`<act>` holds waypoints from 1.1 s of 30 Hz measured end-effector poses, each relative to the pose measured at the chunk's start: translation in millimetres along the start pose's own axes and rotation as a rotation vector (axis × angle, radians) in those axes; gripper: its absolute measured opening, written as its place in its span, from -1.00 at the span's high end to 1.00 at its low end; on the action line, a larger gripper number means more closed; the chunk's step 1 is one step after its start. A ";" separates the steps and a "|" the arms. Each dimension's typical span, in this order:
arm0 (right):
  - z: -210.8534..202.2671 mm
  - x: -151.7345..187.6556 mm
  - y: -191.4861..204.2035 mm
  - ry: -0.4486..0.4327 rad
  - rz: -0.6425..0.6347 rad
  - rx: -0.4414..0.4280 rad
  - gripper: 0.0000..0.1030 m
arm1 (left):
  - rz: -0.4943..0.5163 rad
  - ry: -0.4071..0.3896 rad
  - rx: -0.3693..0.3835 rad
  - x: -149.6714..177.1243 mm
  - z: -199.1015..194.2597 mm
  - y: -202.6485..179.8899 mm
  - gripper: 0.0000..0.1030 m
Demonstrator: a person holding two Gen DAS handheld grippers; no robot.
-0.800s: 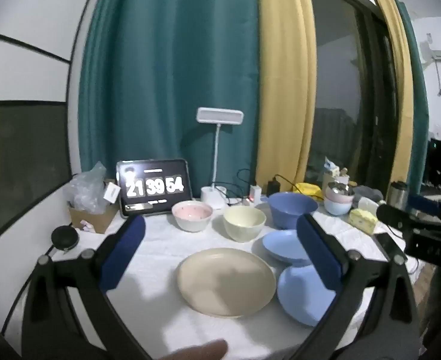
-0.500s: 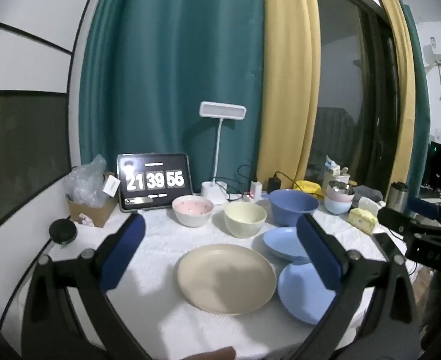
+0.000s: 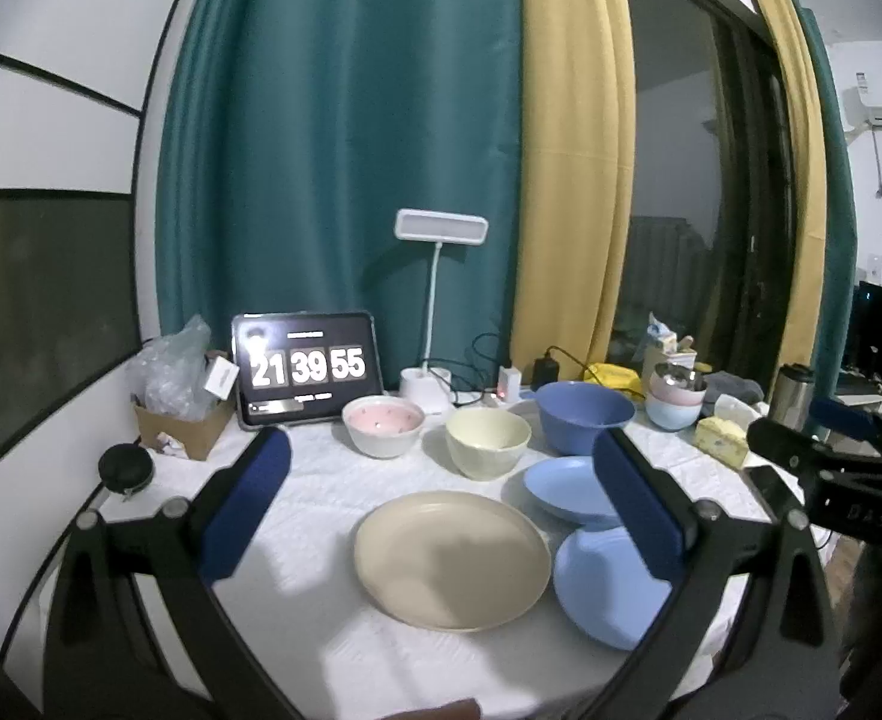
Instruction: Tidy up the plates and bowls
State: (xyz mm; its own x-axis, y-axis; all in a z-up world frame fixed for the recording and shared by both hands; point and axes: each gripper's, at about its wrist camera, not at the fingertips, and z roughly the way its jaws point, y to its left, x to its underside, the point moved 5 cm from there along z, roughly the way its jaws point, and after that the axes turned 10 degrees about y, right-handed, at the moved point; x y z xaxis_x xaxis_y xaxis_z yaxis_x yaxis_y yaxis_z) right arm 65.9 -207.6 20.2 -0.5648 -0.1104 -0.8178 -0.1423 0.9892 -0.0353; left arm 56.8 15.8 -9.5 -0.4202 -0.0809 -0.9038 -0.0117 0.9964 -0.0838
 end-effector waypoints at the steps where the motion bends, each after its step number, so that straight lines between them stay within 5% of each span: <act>1: -0.3 0.1 0.3 -0.001 0.001 -0.001 -0.73 | 0.000 0.000 0.000 -0.2 0.2 0.0 -0.97; 33: 4.1 6.8 -6.9 0.005 0.009 -0.003 -0.73 | 0.012 -0.005 0.022 -4.2 0.5 -12.8 -0.97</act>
State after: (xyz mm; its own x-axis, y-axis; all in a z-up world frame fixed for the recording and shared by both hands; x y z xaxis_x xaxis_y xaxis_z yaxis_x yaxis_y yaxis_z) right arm 66.4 -214.8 12.5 -0.5700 -0.1020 -0.8153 -0.1399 0.9898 -0.0260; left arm 59.1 3.3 -4.8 -0.4153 -0.0693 -0.9070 0.0132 0.9965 -0.0822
